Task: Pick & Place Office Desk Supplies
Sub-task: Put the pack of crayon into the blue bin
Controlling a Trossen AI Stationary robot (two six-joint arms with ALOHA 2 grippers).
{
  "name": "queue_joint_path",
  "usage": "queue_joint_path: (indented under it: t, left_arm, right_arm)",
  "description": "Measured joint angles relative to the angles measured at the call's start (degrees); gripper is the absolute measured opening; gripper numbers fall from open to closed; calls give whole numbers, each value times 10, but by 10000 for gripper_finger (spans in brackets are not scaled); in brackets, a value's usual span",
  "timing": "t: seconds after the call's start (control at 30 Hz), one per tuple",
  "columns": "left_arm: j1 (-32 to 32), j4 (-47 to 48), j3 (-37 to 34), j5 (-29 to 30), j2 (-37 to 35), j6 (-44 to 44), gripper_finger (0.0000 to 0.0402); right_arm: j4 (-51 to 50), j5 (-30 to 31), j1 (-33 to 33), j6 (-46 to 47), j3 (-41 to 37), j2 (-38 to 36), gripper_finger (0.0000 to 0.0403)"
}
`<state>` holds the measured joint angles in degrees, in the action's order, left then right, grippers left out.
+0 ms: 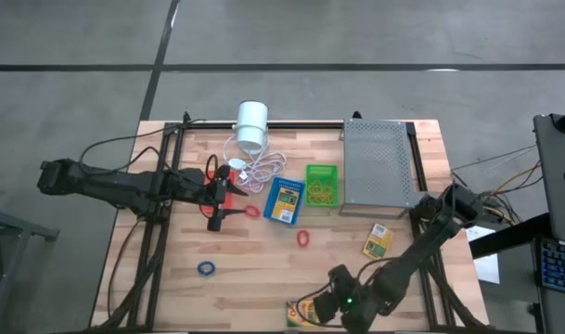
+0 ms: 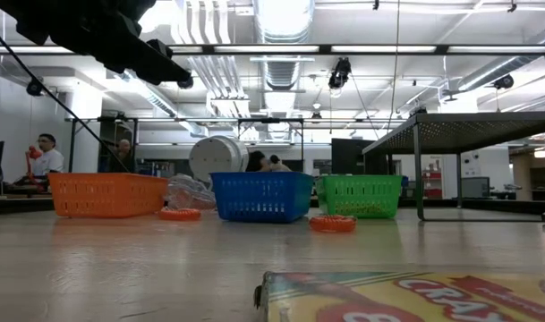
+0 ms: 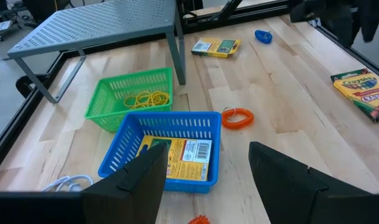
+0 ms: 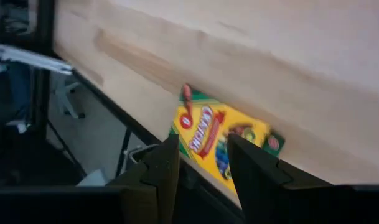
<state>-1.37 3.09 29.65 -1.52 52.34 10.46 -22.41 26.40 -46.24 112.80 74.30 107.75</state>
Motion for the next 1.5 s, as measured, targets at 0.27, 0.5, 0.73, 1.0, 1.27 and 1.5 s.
queue_joint_path:
  t: [0.27,0.5,0.73,1.0,1.27,1.5]
  left_arm:
    - [0,2,0,0,0,0,230]
    - [0,3,0,0,0,0,230]
    - [0,8,0,0,0,0,230]
    - [0,11,0,0,0,0,230]
    - [0,11,0,0,0,0,230]
    - [0,11,0,0,0,0,230]
  right_arm:
    - [-57,-62,-3,138,45,45,130]
    - [-69,-92,-12,203,78,86,132]
    - [-120,-86,-19,217,92,102,124]
    - [-114,-84,-20,218,91,122,118]
    - [-111,-82,-19,218,91,122,113]
    - [-105,-67,-15,216,89,129,115]
